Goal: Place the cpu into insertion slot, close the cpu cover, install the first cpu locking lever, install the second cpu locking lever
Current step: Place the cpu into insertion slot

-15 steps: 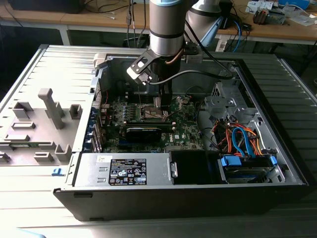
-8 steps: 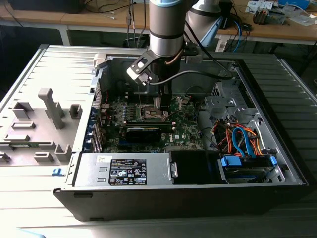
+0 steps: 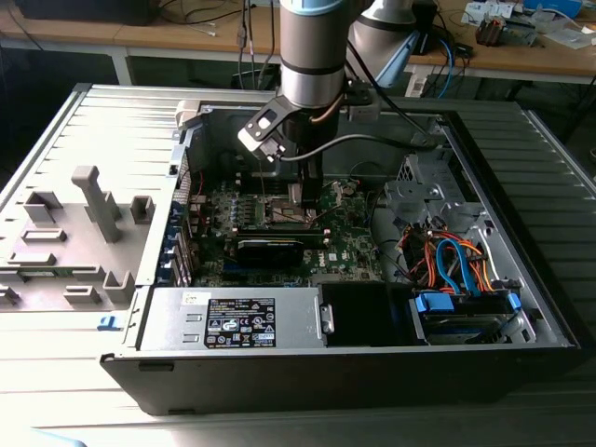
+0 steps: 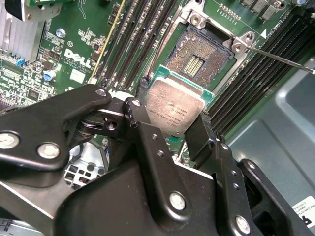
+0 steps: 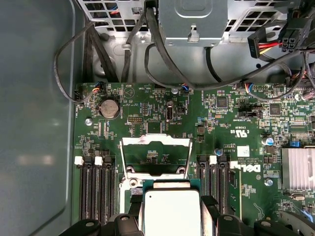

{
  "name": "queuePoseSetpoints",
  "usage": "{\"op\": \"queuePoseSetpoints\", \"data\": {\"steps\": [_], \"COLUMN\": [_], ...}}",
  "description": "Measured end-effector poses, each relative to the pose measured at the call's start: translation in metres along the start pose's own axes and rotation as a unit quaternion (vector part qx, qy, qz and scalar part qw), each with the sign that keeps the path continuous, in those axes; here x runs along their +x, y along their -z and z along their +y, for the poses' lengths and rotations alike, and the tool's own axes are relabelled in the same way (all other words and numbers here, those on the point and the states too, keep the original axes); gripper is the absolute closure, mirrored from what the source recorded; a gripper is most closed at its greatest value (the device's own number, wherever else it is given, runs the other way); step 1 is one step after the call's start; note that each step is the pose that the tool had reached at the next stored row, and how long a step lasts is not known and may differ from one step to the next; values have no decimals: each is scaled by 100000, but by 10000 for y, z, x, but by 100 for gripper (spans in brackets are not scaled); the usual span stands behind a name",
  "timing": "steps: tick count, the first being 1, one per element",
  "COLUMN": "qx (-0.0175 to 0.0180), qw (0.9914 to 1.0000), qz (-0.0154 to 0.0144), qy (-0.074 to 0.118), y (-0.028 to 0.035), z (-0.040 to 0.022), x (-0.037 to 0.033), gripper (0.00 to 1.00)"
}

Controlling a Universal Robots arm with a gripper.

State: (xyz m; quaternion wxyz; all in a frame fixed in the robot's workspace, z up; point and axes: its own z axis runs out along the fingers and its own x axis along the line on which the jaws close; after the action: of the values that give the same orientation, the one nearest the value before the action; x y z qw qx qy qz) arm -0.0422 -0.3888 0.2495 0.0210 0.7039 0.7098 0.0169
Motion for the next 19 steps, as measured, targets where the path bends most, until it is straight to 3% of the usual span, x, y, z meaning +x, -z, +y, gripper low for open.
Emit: {"op": "queuePoseSetpoints", "data": {"steps": [19], "qx": [3], "qw": [100000], "qz": [-3], "qy": [-2], "y": [-65], "z": [-22], "x": [1], "gripper": [45]}}
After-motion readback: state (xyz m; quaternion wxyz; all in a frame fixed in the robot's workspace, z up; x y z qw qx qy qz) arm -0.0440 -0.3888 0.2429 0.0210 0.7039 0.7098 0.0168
